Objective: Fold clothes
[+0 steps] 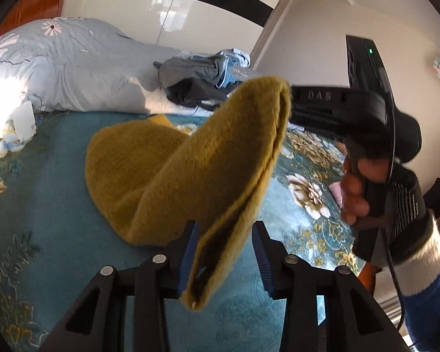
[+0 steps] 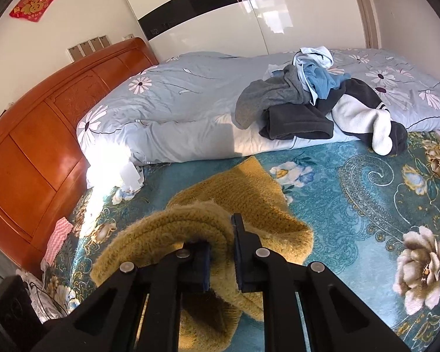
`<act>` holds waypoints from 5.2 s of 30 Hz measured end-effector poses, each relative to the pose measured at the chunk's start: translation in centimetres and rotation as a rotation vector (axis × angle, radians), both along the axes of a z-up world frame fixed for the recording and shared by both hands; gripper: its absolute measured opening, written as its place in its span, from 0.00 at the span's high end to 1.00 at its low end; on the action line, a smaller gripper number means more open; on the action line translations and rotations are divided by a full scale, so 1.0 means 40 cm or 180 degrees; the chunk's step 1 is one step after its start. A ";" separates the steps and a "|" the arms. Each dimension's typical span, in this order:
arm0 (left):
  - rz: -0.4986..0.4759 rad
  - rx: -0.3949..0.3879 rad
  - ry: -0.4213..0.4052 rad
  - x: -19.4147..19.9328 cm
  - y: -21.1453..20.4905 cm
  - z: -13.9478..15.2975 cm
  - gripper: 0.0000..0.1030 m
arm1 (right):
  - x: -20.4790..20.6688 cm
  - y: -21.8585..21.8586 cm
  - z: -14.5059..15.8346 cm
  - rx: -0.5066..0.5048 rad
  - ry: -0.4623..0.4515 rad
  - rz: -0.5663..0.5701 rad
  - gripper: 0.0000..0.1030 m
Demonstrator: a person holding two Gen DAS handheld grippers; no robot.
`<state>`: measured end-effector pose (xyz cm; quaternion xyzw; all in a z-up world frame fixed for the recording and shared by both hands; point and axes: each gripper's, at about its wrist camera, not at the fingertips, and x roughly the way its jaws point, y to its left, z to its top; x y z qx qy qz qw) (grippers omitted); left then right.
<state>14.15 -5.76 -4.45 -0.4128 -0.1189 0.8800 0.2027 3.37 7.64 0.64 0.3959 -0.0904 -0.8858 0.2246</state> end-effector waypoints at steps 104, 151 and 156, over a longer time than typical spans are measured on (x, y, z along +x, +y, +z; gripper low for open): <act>0.1041 -0.0341 -0.0540 -0.463 -0.225 -0.110 0.35 | -0.057 0.207 -0.232 0.0082 -0.0728 0.0299 0.45; 0.1713 0.0094 -0.1126 -0.258 -0.324 -0.206 0.31 | -0.242 0.467 -0.313 0.0634 -0.1028 -0.0734 0.83; 0.1798 -0.0149 -0.1109 -0.208 -0.356 -0.208 0.31 | -0.091 0.514 -0.260 0.0284 -0.0903 -0.0902 0.70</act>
